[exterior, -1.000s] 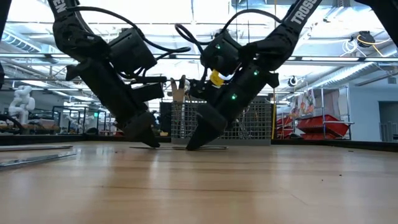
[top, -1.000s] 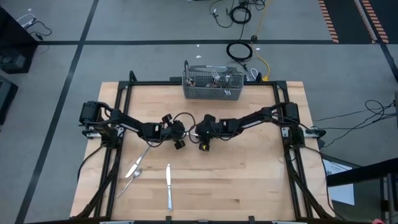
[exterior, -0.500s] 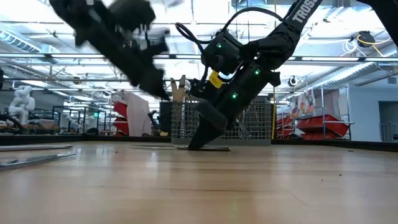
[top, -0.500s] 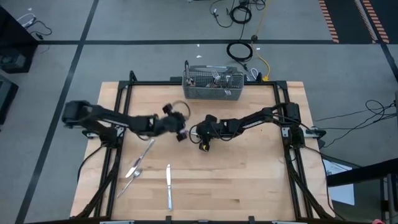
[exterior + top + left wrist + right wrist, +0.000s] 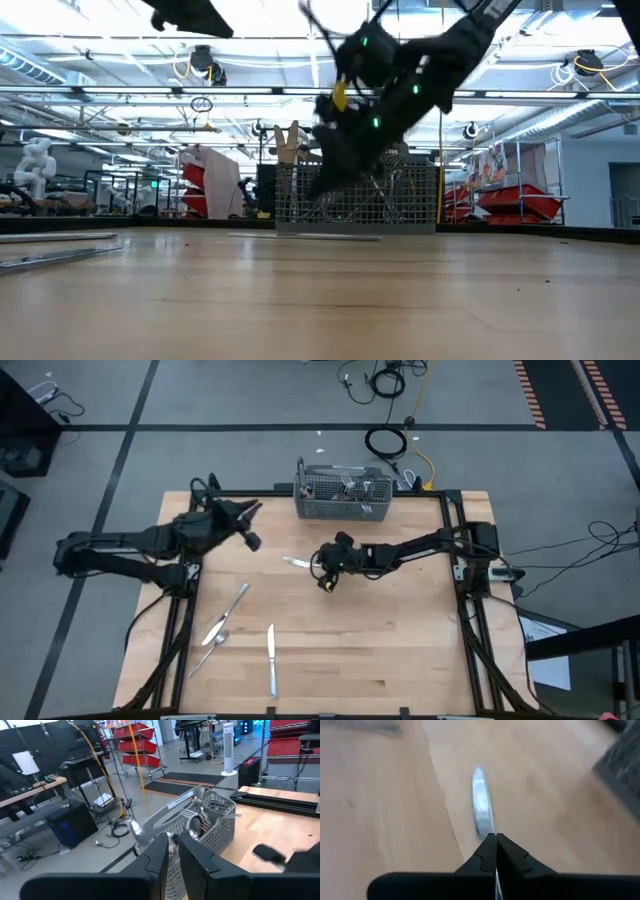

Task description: Sort silverware

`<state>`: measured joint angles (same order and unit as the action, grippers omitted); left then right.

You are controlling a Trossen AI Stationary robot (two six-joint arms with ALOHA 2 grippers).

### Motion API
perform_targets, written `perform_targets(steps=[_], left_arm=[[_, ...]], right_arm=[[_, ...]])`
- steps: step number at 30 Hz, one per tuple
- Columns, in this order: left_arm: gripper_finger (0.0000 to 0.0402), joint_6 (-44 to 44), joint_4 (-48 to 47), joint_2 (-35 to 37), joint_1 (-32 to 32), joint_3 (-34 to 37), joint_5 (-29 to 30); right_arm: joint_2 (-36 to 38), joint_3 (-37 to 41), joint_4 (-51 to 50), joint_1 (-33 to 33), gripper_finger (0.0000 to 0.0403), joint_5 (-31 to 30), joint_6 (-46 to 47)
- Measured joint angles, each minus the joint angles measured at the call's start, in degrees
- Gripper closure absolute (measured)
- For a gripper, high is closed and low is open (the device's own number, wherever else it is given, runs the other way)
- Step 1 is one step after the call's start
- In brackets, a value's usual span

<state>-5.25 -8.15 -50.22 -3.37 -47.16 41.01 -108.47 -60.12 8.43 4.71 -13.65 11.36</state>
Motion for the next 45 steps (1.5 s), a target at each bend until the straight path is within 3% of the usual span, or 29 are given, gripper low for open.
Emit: perform_targets(steps=[7,11,18,22,26,34,41,45], left_arm=[[0.0347,3.95,-10.19,2.64,0.01,0.67,-0.59],[0.0347,6.44,-12.05,1.09,0.01,3.05,-5.31],[0.0347,6.46,-9.97,-2.68,0.01,5.06,-9.30],[0.0347,6.46,-9.96,-4.75,0.01,5.38,-9.33],[0.0347,6.46,-9.72,-6.62,0.01,5.38,-9.33],[0.0347,6.44,-8.35,-11.25,0.01,5.38,-9.33],[0.0347,6.50,-6.70,-16.55,0.01,5.38,-9.34],[0.0347,6.50,-5.43,-19.17,0.01,5.40,-9.33]], right_arm=[[2.62,-0.07,1.27,0.97,0.0400,-2.01,-1.58],[2.61,-0.12,-0.66,0.85,0.0393,7.31,-7.63],[2.62,1.63,-7.35,0.89,0.0284,10.51,-9.29],[2.64,5.50,-0.53,1.10,0.0211,10.65,-7.44],[2.64,12.36,5.99,1.96,0.0172,9.69,-3.98],[1.13,25.54,23.98,3.87,0.0172,4.20,-1.66],[-4.19,29.11,33.63,3.72,0.0220,4.17,-3.71],[-4.42,29.18,34.30,3.62,0.0234,2.12,-5.46]])
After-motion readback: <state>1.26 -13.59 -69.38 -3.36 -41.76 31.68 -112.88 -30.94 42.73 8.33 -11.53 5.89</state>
